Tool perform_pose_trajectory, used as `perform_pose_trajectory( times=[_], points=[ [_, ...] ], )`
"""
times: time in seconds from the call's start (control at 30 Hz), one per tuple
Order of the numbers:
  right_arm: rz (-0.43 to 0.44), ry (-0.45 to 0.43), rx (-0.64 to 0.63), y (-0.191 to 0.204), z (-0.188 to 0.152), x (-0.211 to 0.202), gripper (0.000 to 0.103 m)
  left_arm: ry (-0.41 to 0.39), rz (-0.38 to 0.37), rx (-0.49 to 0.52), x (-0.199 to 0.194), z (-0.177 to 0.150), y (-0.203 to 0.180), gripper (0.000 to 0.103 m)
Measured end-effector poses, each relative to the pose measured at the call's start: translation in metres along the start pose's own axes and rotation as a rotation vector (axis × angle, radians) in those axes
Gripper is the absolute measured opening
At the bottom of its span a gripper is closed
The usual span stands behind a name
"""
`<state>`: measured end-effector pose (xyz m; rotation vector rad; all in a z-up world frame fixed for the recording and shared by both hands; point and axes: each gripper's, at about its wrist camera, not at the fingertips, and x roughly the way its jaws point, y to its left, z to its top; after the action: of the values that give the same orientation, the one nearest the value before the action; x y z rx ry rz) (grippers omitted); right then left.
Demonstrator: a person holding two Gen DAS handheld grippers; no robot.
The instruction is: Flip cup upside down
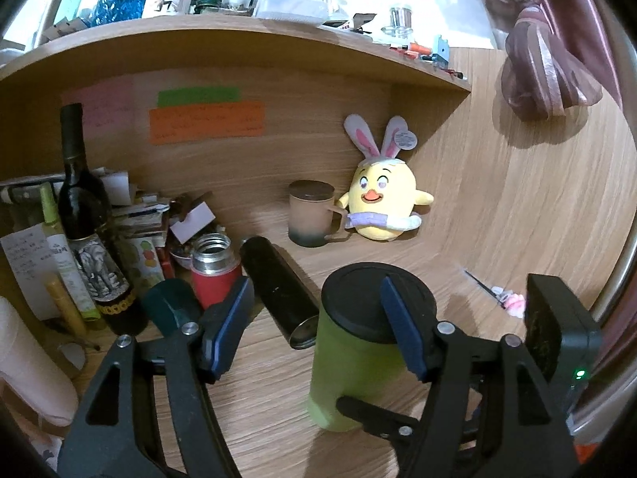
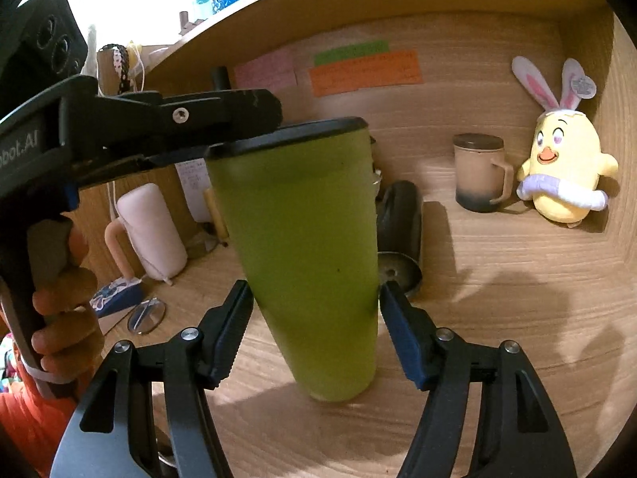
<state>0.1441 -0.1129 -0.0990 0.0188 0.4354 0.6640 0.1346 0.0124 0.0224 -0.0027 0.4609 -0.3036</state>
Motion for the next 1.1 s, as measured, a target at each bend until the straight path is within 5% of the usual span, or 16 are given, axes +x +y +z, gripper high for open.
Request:
perform_pose_trajectory(
  times=[0.3, 0.7, 1.1],
  points=[
    [-0.033, -0.068, -0.003, -0.001, 0.004, -0.04, 0.075, 0.005, 0.03, 0.016, -0.013, -0.001, -0.003, 0.075],
    [-0.143, -0.226, -0.021, 0.003, 0.012, -0.114, 0.103, -0.124, 0.143, -0.009, -0.082, -0.027, -0.017, 0.097],
    [-0.19, -0.291, -0.008, 0.011, 0.004, -0.149, 0.103, -0.192, 0.255, -0.022, -0.116, -0.062, -0.042, 0.103]
  ],
)
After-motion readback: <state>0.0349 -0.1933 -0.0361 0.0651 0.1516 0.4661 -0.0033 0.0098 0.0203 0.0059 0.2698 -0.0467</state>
